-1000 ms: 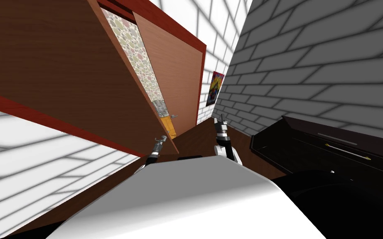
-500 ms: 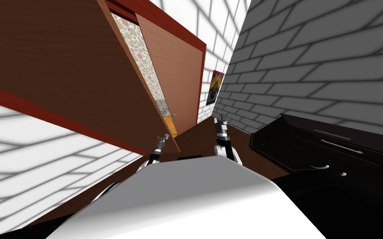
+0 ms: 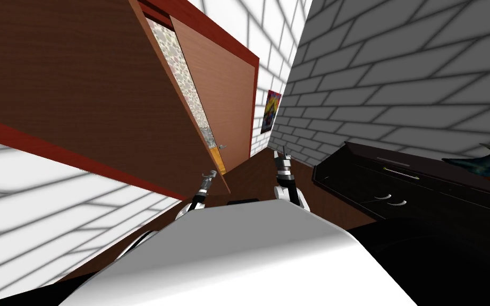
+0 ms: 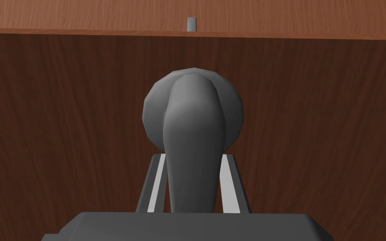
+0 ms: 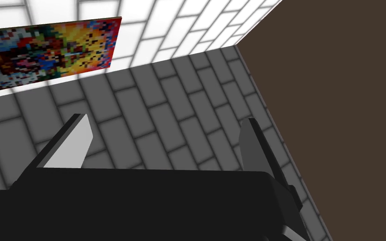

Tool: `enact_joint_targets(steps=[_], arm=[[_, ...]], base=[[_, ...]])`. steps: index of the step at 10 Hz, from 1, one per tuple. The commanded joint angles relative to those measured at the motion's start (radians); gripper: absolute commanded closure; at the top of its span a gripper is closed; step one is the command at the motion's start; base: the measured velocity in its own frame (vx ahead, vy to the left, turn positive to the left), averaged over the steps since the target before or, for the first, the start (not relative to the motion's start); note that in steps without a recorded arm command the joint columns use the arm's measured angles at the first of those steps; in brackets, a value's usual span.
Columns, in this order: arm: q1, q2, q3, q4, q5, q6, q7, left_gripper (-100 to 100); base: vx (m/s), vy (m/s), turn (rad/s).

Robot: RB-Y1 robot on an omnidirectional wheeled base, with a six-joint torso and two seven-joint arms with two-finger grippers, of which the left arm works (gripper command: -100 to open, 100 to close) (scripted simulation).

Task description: Pull the door open

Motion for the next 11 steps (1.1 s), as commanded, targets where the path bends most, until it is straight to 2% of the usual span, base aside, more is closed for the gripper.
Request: enact_joint_targets(steps=[1, 5, 9, 11], arm=[[0.0, -0.006, 0.002, 0.018, 0.006, -0.007, -0.004, 100], [-0.006, 0.002, 0.025, 0.049, 0.03, -0.017, -0.01, 100], [-0.014, 0.012, 0.055, 0.09, 0.062, -0.03, -0.018, 100], [-0.016, 0.015, 0.063, 0.1, 0.071, -0.034, -0.02, 100]], base=[[-0.232, 0.014, -0.253], [-0.179, 0.075, -0.234], [-0.2, 0.105, -0.324], [-0.209, 0.054, -0.17]])
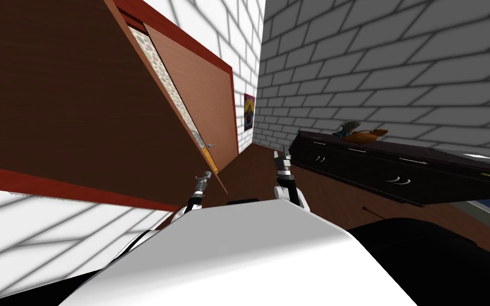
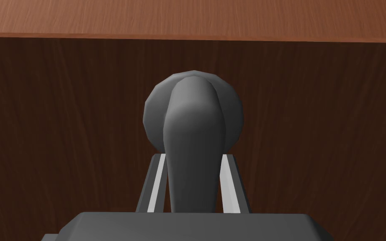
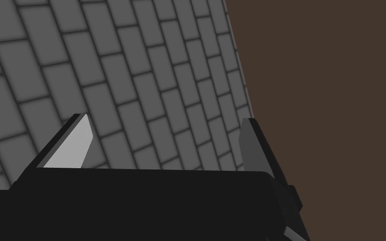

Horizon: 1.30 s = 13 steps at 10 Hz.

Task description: Pull the door open

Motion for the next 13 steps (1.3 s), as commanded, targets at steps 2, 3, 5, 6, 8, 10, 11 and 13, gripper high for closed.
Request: enact_joint_targets(steps=[2, 3, 5, 6, 8, 10, 11, 13], arm=[[-0.001, 0.006, 0.009, 0.015, 0.009, -0.004, -0.001, 100], [0.003, 0.003, 0.005, 0.004, 0.006, 0.003, -0.001, 100], [0.027, 0.022, -0.013, 0.007, 0.001, -0.028, 0.024, 100], [0.039, 0.033, -0.022, 0.007, -0.002, -0.046, 0.036, 100], [0.051, 0.045, -0.031, 0.008, -0.004, -0.064, 0.05, 100], [0.075, 0.067, -0.048, 0.009, -0.009, -0.1, 0.075, 100], [0.08, 0.072, -0.052, 0.01, -0.01, -0.107, 0.081, 100], [0.094, 0.085, -0.062, 0.011, -0.012, -0.129, 0.096, 100]], base=[[-0.191, 0.034, -0.131], [-0.082, 0.016, -0.036], [-0.167, 0.014, -0.134], [-0.17, 0.055, -0.122], [-0.163, 0.041, -0.096], [-0.081, 0.023, -0.065], [-0.164, 0.055, -0.16], [-0.167, 0.056, -0.089]])
